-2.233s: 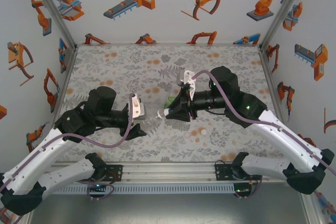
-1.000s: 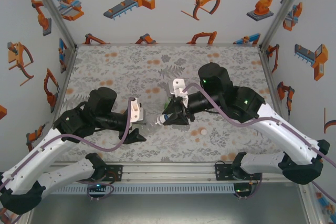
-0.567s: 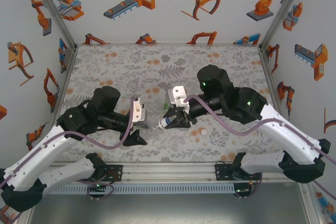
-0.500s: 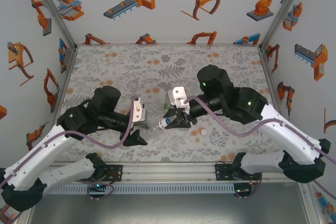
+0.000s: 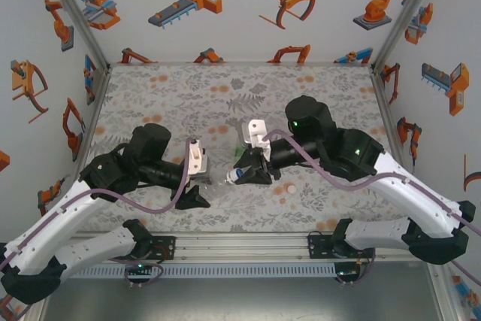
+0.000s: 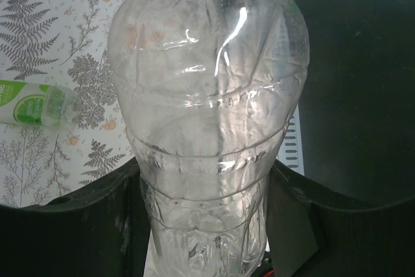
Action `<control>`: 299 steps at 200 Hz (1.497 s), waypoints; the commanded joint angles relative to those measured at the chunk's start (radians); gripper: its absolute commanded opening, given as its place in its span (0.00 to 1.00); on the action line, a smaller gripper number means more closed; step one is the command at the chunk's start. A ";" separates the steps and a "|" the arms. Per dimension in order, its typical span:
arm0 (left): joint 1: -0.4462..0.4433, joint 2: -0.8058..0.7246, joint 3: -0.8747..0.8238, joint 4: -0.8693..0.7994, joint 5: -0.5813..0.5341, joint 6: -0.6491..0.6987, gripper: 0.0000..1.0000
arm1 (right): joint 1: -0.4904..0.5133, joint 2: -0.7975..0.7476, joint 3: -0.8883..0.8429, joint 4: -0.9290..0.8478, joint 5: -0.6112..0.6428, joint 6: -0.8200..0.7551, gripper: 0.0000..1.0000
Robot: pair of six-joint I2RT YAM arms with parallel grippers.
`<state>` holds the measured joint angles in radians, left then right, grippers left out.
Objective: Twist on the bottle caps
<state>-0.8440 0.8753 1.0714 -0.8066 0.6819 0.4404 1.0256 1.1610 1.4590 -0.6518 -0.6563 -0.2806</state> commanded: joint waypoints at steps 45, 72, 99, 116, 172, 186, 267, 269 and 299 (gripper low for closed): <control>0.003 -0.003 0.011 0.163 -0.040 0.005 0.00 | 0.022 0.041 -0.032 -0.052 0.295 0.717 0.00; 0.003 -0.006 0.008 0.183 -0.057 0.012 0.00 | 0.020 0.046 -0.064 -0.064 0.419 1.112 0.00; 0.003 -0.005 0.005 0.197 -0.064 0.017 0.00 | 0.004 0.037 -0.164 0.027 0.371 1.529 0.00; 0.003 0.003 0.005 0.199 -0.062 0.022 0.00 | -0.016 0.040 -0.220 0.081 0.297 1.701 0.05; 0.003 0.006 0.010 0.199 -0.067 0.051 0.00 | -0.030 0.012 -0.260 0.115 0.295 1.790 0.24; 0.003 0.002 0.009 0.192 -0.070 0.056 0.00 | -0.036 0.011 -0.227 0.090 0.314 1.748 0.33; 0.003 0.001 0.019 0.113 -0.056 0.073 0.00 | -0.047 -0.003 0.073 -0.064 0.451 1.201 0.72; 0.003 0.003 0.018 0.114 -0.057 0.072 0.00 | -0.047 -0.004 0.077 -0.064 0.451 1.187 0.72; 0.003 0.014 0.030 0.126 -0.053 0.068 0.00 | -0.047 -0.007 0.125 -0.057 0.437 0.927 0.68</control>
<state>-0.8383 0.8822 1.0653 -0.7124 0.5896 0.4927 0.9829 1.1683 1.5375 -0.6949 -0.2184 0.9340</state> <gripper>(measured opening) 0.559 0.701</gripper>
